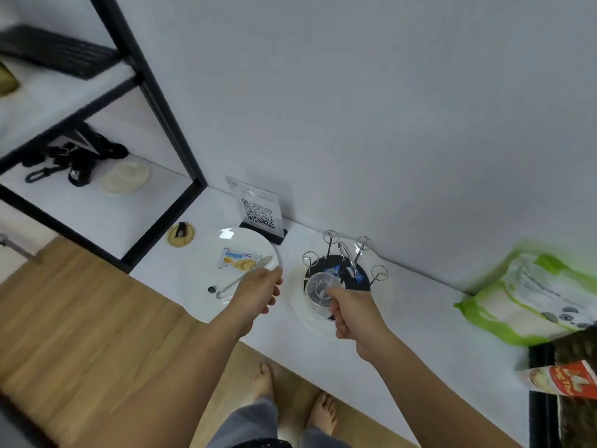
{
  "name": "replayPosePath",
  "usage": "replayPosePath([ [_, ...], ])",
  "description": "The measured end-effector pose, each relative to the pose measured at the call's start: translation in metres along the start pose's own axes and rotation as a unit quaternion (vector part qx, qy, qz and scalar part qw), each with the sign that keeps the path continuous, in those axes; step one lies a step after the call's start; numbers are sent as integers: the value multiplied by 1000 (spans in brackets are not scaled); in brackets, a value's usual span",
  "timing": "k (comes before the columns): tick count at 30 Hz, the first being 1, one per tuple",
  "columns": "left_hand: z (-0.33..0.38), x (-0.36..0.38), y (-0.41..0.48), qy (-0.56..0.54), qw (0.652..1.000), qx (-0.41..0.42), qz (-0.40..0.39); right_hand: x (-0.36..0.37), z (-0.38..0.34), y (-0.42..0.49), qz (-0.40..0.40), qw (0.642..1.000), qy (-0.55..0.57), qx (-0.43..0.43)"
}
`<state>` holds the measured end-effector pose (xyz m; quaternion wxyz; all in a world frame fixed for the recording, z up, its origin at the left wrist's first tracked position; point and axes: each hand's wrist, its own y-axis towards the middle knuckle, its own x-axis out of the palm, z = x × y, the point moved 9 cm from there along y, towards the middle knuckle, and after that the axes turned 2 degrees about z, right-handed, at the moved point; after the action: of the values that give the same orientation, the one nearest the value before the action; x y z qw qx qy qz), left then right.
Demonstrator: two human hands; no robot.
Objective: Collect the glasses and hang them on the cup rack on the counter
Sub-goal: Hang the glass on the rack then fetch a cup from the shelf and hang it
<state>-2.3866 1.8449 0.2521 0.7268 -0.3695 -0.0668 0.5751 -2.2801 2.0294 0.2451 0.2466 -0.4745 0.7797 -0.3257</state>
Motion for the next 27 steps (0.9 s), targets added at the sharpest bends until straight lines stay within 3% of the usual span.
replayPosePath([
  [10,46,-146,-59,-75,984,111,117,109,-110,-60,-86,968,-94,-216],
  [17,63,-252,-106,-134,955,203,168,196,-170,-135,-89,926,-132,-343],
  [27,9,-424,-184,-207,902,305,223,374,-168,-267,-161,870,-147,-442],
])
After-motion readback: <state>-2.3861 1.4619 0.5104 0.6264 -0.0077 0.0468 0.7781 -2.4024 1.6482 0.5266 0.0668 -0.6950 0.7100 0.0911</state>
